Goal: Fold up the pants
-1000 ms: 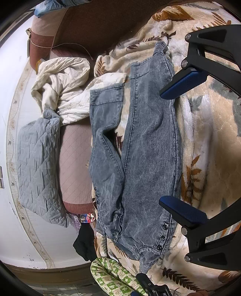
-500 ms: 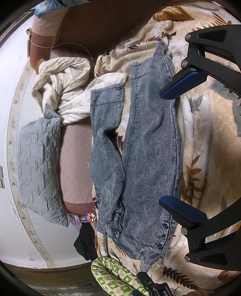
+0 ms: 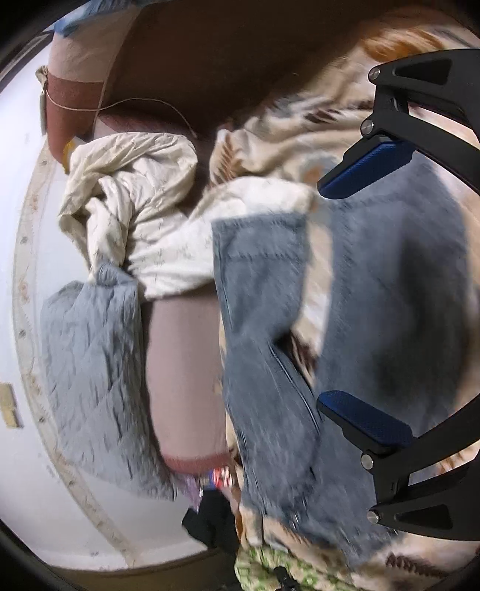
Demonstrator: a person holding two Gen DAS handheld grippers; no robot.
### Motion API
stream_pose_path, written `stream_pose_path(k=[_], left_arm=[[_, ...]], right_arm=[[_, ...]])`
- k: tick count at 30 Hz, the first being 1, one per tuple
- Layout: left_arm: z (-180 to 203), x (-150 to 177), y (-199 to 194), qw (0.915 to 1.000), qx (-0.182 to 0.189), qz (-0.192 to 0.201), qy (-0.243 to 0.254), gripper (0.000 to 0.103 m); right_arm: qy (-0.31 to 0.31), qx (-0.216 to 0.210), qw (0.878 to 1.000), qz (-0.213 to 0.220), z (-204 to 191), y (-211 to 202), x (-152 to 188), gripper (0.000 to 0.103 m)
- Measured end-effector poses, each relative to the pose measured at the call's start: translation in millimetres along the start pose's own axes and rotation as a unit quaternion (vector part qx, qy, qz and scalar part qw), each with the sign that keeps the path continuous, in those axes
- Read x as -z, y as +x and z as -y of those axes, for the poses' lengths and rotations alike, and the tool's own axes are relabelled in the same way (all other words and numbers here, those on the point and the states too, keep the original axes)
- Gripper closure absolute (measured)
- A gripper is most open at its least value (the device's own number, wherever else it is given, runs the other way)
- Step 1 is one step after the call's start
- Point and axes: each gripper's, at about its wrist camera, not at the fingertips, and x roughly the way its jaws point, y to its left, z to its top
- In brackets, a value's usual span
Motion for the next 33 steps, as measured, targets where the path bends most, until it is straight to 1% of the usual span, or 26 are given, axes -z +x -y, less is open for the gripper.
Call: stream_pose_path(k=[4,5,7,8,10,12,13,14,15,16,17,18,19,20,21,22,23,24,25,26,27,28,29,30,33], left_arm=[[4,-36,51,0.9997,0.001,-0.019,-0.015,0.0],[8,-42,63,0.9995,0.001,-0.026,-0.016,0.0],[15,-53,94,0.9985,0.004,-0.052,-0.018,0.0],[16,-55,103,0.9981,0.004,-0.058,-0.018,0.0],[22,-61,124,0.9974,0.002,-0.07,-0.019,0.004],[27,-65,140,0.9967,0.005,-0.079,-0.019,0.012],[29,-66,147,0.9963,0.01,-0.083,-0.02,0.014],[31,-67,154,0.9955,0.018,-0.091,-0.022,0.019],[35,-66,162,0.9943,0.028,-0.1,-0.023,0.028],[38,-65,167,0.9931,0.036,-0.109,-0.023,0.033],[43,-63,174,0.9914,0.047,-0.12,-0.019,0.045],[46,-61,179,0.9903,0.05,-0.129,-0.016,0.051],[51,-59,184,0.9895,0.051,-0.134,-0.012,0.054],[54,-58,186,0.9895,0.055,-0.134,-0.009,0.06],[57,-58,188,0.9897,0.056,-0.132,-0.005,0.064],[58,-58,190,0.9899,0.056,-0.13,-0.005,0.067],[58,-59,191,0.9895,0.063,-0.13,-0.008,0.072],[56,-60,191,0.9887,0.071,-0.131,-0.013,0.076],[55,-61,191,0.9883,0.076,-0.131,-0.017,0.078],[52,-62,189,0.9877,0.082,-0.131,-0.022,0.083],[50,-64,186,0.9868,0.093,-0.13,-0.028,0.087],[47,-67,183,0.9862,0.101,-0.127,-0.032,0.089],[45,-70,179,0.9861,0.105,-0.124,-0.036,0.09],[43,-74,171,0.986,0.111,-0.117,-0.042,0.091],[33,-86,145,0.9858,0.131,-0.089,-0.055,0.092]], right_arm=[[0.021,0.016,1.0,-0.011,38,37,-45,0.0],[0.028,0.021,0.999,-0.012,48,50,-59,0.0],[0.034,0.025,0.999,-0.015,57,69,-75,0.0],[0.039,0.03,0.999,-0.017,63,85,-86,0.0],[0.05,0.03,0.998,-0.026,71,111,-97,0.0],[0.063,0.028,0.997,-0.041,76,136,-103,0.0],[0.077,0.025,0.995,-0.049,81,151,-104,0.0],[0.087,0.023,0.995,-0.053,83,159,-105,0.0],[0.099,0.022,0.993,-0.059,87,172,-105,0.0],[0.106,0.023,0.992,-0.065,89,181,-104,0.001],[0.112,0.024,0.991,-0.072,92,193,-102,0.004],[0.114,0.024,0.99,-0.075,93,199,-101,0.008],[0.117,0.024,0.99,-0.077,94,205,-100,0.011],[0.122,0.026,0.989,-0.082,97,214,-99,0.016],[0.126,0.025,0.988,-0.086,98,219,-98,0.023],[0.131,0.021,0.987,-0.091,99,224,-97,0.028],[0.136,0.007,0.985,-0.101,100,230,-96,0.042],[0.139,-0.005,0.984,-0.109,100,234,-95,0.062],[0.142,-0.011,0.983,-0.116,99,237,-95,0.071],[0.14,-0.003,0.984,-0.114,98,236,-95,0.078],[0.136,-0.001,0.985,-0.106,97,233,-97,0.081],[0.136,-0.003,0.986,-0.098,97,229,-98,0.084],[0.139,-0.003,0.986,-0.088,98,223,-101,0.092],[0.145,-0.002,0.987,-0.075,101,215,-106,0.096],[0.148,-0.01,0.989,-0.028,104,185,-123,0.098]])
